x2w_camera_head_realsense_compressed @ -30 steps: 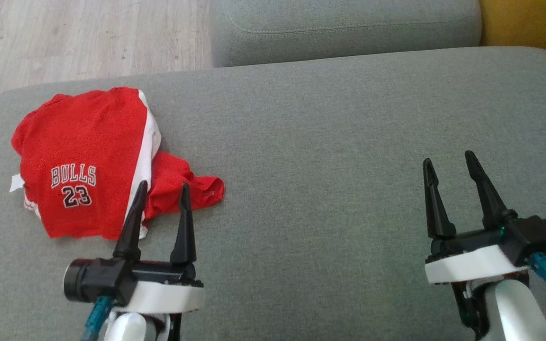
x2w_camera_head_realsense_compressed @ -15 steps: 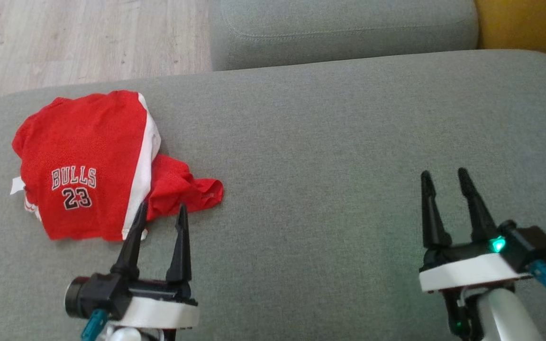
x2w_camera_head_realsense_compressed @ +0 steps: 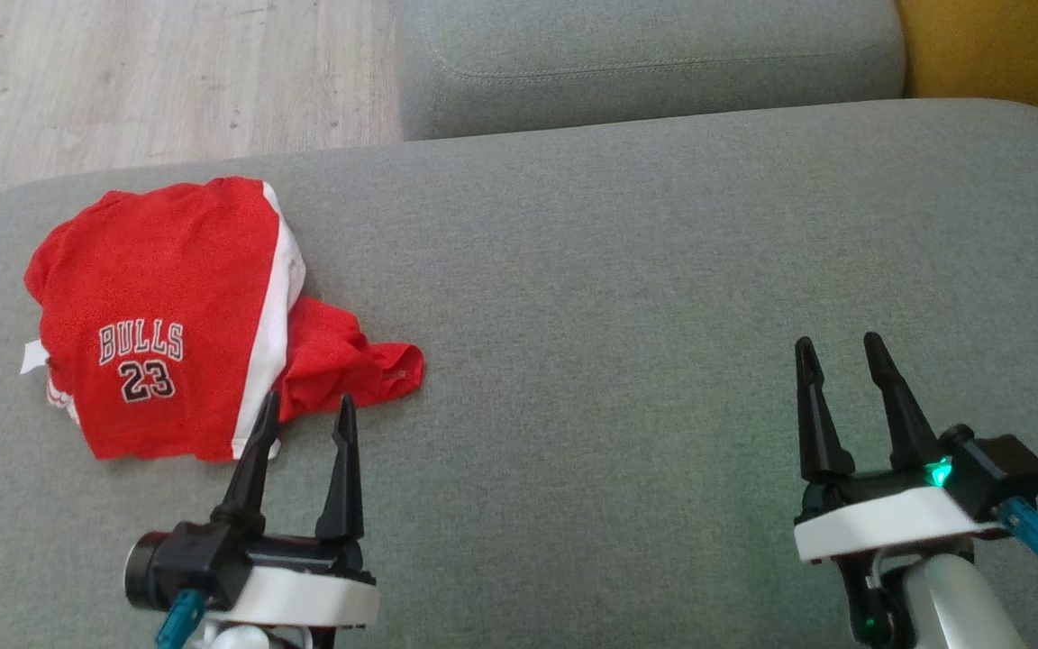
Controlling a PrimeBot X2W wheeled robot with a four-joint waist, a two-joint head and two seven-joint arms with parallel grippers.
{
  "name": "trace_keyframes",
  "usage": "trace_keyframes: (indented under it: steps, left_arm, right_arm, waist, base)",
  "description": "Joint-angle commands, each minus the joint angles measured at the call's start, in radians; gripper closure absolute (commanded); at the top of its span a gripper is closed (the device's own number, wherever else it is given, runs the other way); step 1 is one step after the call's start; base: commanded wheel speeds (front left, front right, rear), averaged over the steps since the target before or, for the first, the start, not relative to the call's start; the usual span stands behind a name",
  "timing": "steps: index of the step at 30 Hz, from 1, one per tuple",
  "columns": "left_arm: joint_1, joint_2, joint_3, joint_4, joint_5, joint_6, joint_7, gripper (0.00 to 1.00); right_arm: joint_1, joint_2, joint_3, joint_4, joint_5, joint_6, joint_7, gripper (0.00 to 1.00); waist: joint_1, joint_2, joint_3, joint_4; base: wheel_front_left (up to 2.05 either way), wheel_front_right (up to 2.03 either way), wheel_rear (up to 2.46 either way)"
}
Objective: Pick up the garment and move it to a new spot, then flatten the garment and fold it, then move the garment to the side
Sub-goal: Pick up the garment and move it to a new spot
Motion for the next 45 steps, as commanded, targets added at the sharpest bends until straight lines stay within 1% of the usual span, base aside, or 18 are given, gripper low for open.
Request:
trace_keyframes:
  steps: [1, 5, 10, 17, 18, 34, 40, 45]
  left_arm:
    - [-0.042, -0.002, 0.023, -0.031, -0.011, 0.008, -0.008, 0.0]
    - [-0.042, -0.002, 0.023, -0.031, -0.013, 0.011, -0.008, 0.0]
    - [-0.038, -0.002, 0.021, -0.035, -0.01, 0.027, -0.008, 0.0]
    - [-0.021, -0.002, 0.045, -0.037, 0.006, 0.034, -0.008, 0.0]
    - [-0.021, -0.002, 0.045, -0.037, 0.006, 0.034, -0.008, 0.0]
    - [0.018, -0.002, 0.086, -0.046, 0.019, 0.043, -0.008, 0.0]
    - [0.027, -0.002, 0.096, -0.047, 0.026, 0.043, -0.008, 0.0]
    - [0.032, -0.002, 0.11, -0.051, 0.033, 0.04, -0.008, 0.0]
  right_arm:
    - [-0.033, -0.007, 0.024, -0.028, -0.004, -0.001, -0.011, 0.0]
    - [-0.031, -0.007, 0.025, -0.028, -0.006, -0.001, -0.011, 0.0]
    - [-0.027, -0.007, 0.038, -0.024, -0.004, -0.001, -0.011, 0.0]
    - [-0.019, -0.007, 0.079, -0.017, 0.006, -0.001, -0.011, 0.0]
    - [-0.019, -0.007, 0.079, -0.017, 0.006, -0.001, -0.011, 0.0]
    - [0.004, -0.007, 0.176, -0.01, 0.046, -0.001, -0.011, 0.0]
    - [0.011, -0.007, 0.211, -0.01, 0.064, -0.001, -0.011, 0.0]
    - [0.016, -0.007, 0.231, -0.008, 0.072, -0.001, -0.011, 0.0]
  waist:
    - [0.0, 0.0, 0.0, 0.001]
    - [0.0, 0.0, 0.002, 0.011]
    - [0.0, 0.0, -0.004, 0.043]
    - [0.0, 0.0, -0.02, 0.11]
    - [0.0, 0.0, -0.02, 0.11]
    - [0.0, 0.0, -0.048, 0.288]
    - [0.0, 0.0, -0.058, 0.336]
    - [0.0, 0.0, -0.061, 0.359]
  base:
    - [0.0, 0.0, 0.0]
    - [0.0, 0.0, 0.0]
    - [0.0, 0.0, 0.0]
    - [0.0, 0.0, 0.0]
    - [0.0, 0.0, 0.0]
    - [0.0, 0.0, 0.0]
    - [0.0, 0.0, 0.0]
    - [0.0, 0.0, 0.0]
